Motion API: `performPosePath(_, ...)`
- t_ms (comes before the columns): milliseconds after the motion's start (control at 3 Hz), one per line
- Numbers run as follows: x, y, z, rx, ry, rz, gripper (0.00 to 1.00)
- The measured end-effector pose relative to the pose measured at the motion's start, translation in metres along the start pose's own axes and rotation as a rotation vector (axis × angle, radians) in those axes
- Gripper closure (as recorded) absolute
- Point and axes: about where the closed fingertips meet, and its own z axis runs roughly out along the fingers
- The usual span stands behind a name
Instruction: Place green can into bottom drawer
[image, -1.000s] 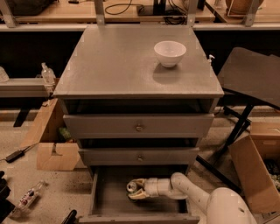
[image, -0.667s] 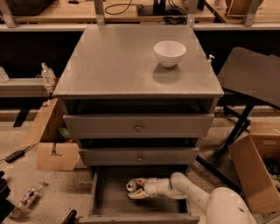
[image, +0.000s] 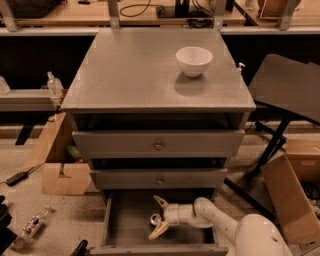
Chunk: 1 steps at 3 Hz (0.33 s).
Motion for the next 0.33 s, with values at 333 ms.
performPosePath(333, 0.0, 0.0, 0.0, 0.0, 0.0, 0.0, 0.0)
